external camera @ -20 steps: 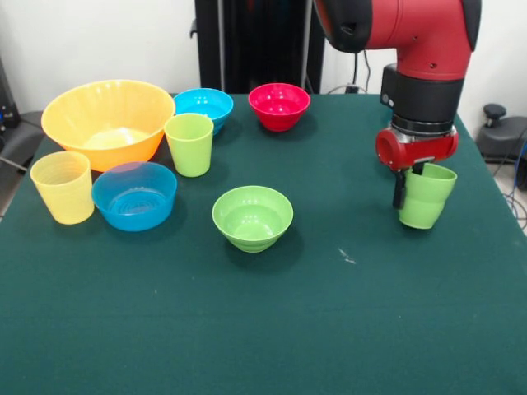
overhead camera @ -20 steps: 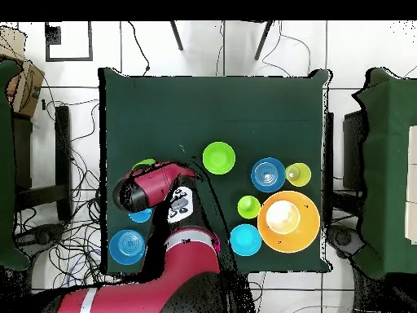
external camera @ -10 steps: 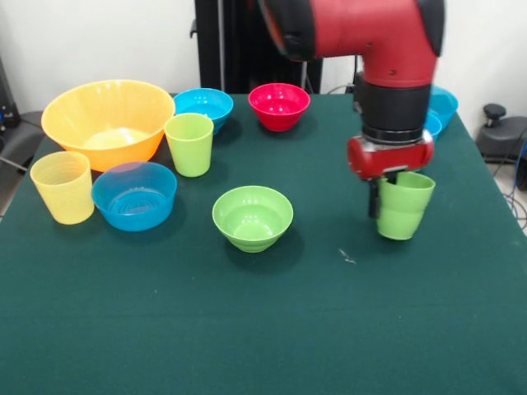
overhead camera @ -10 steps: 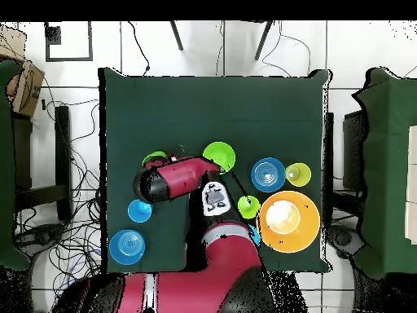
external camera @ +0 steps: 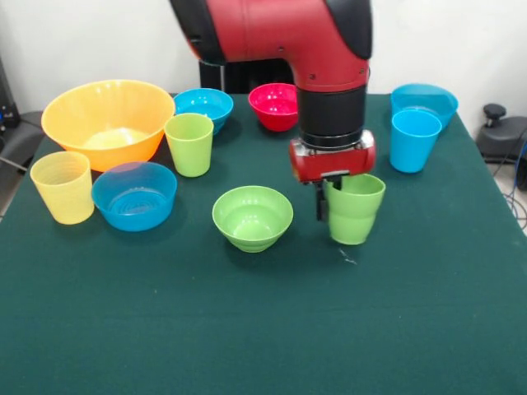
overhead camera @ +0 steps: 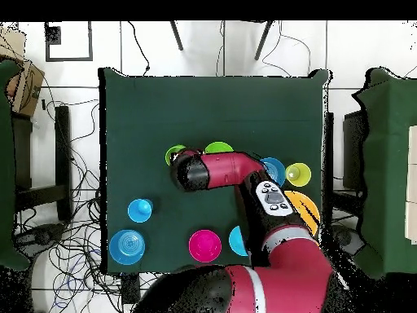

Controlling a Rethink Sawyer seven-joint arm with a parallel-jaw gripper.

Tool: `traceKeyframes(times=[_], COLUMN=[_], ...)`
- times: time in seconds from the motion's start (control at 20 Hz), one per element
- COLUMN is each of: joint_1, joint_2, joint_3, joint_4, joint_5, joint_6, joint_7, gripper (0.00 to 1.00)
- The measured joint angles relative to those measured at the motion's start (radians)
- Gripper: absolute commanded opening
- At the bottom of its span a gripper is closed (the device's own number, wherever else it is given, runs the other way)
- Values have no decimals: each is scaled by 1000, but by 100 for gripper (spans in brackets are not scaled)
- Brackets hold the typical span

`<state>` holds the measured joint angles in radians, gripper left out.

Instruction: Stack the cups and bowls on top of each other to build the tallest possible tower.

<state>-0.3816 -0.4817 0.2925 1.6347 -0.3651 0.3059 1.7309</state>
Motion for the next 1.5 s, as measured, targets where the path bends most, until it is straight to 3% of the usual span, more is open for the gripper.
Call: traceKeyframes(times=[0.4,1.05,1.5], joint_1=[-44,-57,-174], joint_2=[1,1,1], joint_3=[80,164,261], joint_4=[1,23,79], joint_5=[0,-62,-110], joint_6=[100,103,103], joint_7=[0,0,0], gripper=[0,0,0])
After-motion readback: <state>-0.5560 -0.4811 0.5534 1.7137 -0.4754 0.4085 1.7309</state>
